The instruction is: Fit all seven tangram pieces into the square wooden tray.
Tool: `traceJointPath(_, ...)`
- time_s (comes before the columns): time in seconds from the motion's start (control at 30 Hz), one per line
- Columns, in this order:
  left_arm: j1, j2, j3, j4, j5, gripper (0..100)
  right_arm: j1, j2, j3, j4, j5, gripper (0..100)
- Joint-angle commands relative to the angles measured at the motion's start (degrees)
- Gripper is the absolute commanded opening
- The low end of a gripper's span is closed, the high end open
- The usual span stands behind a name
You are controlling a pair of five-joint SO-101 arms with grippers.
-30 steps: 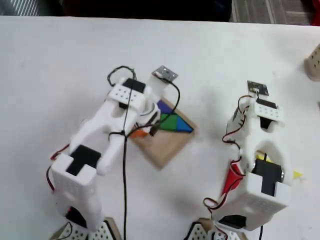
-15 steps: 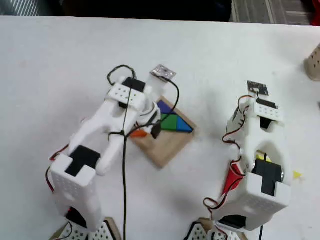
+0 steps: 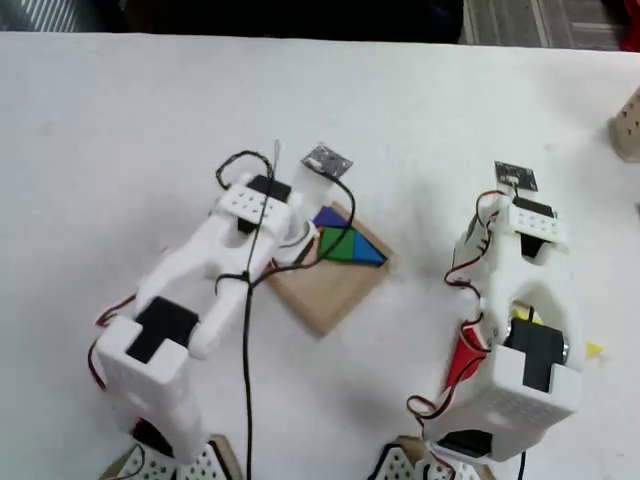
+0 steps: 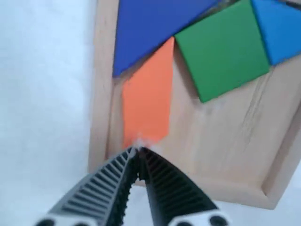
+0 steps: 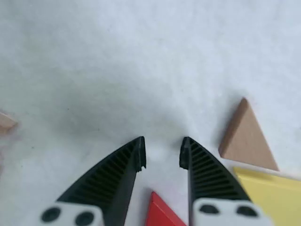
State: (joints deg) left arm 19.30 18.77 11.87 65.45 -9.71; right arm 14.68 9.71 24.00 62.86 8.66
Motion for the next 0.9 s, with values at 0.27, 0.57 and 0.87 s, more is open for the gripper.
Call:
traceJointPath(0.27, -1.01, 1.01, -4.75, 2.73, 0.79, 2, -0.66, -1.98, -0.26, -0.75, 0.70, 11.9)
traceJointPath(0.57, -1.01, 0.92, -8.88, 8.09, 0.79, 2, -0.66, -1.98, -0.35, -0.75, 0.70, 11.9)
traceJointPath(0.87, -0.48, -6.90, -5.36, 7.56, 0.79, 2, -0.66, -1.98, -0.35, -0.75, 0.70, 11.9)
